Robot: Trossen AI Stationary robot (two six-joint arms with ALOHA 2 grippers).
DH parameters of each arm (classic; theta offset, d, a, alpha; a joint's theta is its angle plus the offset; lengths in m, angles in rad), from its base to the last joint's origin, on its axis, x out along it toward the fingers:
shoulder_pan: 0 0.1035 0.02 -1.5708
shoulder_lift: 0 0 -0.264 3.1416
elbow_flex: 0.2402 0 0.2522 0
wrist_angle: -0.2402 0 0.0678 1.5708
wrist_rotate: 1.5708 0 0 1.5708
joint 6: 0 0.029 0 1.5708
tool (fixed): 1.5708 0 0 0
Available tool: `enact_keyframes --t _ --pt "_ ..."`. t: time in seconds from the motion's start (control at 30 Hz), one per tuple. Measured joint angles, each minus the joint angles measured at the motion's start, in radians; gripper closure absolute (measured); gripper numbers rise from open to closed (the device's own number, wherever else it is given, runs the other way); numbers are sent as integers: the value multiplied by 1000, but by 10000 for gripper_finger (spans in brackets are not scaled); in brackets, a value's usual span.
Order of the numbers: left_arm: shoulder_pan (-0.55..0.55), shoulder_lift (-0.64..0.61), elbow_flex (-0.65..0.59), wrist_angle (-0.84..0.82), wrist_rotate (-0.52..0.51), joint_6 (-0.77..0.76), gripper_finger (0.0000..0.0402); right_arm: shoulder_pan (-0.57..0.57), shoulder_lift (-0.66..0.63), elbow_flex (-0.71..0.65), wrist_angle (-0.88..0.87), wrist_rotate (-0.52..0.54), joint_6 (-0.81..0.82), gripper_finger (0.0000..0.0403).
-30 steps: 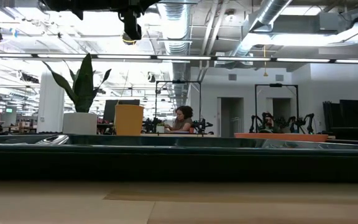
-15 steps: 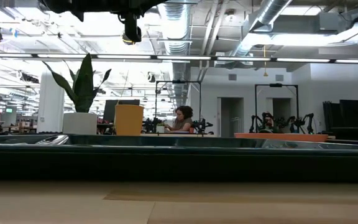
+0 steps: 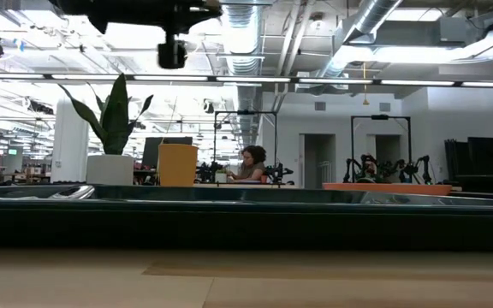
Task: Pick and place plate/cup/fork/spoon on tray
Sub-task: Put the pink fork to the right of the yellow spoon on the black serving tray
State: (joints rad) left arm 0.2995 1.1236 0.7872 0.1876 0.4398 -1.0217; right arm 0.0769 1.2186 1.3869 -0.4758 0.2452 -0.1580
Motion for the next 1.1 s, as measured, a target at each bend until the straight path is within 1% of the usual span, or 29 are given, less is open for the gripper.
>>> enact_keyframes --t 0.07,0.13,0.23,0.3,0.37,0.47,0.6,0.67,0.8,0.93,1.1 --pt "-83 -18 -12 -80 -78 49 401 0 -42 0 -66 0 75 97" --pt "-172 -37 -47 -87 -182 60 401 0 -77 0 -112 0 131 98" --pt "-303 -56 -132 -55 -348 12 402 6 -108 0 -131 19 185 99" --pt "-370 -67 -194 -55 -437 -26 401 12 -118 0 -145 20 196 99" --pt "-423 -75 -259 -52 -511 -66 401 19 -120 0 -140 21 196 99" --pt "-485 -72 -353 18 -601 -122 401 22 -119 0 -140 20 196 99" --pt "-543 -73 -433 62 -711 -154 401 10 -110 0 -142 21 195 99" --pt "-568 -73 -454 59 -742 -149 401 5 -100 0 -135 22 195 99" --pt "-600 -70 -500 65 -741 -141 401 5 -90 0 -133 22 187 99" --pt "-609 -70 -539 79 -744 -100 401 5 -74 -2 -138 20 184 99" --pt "-607 -62 -623 234 -771 -77 401 5 -51 -1 -119 20 184 99"
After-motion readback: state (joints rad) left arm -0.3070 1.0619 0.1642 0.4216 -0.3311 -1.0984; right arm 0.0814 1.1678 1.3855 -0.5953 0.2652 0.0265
